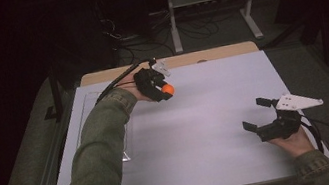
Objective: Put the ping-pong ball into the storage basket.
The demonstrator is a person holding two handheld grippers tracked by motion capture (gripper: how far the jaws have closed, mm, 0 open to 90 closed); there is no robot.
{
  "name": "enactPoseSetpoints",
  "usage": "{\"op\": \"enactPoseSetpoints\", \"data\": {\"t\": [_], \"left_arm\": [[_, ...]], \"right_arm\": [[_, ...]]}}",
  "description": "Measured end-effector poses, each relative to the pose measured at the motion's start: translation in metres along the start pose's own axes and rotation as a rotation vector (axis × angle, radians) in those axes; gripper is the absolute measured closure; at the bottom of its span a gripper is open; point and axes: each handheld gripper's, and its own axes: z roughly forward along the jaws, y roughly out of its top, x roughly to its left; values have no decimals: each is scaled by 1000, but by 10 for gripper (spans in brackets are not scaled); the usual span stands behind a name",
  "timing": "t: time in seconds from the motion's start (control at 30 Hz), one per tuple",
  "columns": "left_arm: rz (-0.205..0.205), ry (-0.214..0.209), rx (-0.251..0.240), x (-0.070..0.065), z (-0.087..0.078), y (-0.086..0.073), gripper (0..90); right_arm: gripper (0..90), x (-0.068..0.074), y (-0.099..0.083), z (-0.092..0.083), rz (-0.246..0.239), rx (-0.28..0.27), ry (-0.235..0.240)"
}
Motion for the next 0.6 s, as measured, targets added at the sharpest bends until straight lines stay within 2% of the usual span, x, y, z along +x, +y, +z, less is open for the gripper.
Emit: {"op": "enactPoseSetpoints", "data": {"t": [0.3,0.6], "left_arm": [[-4,16,-4,-4,-12,-1,505],[2,30,17,-11,-27,-3,505]], "right_arm": [[0,0,0,-1,2,-5,-1],[0,0,0,-1,1,-4,0]]}}
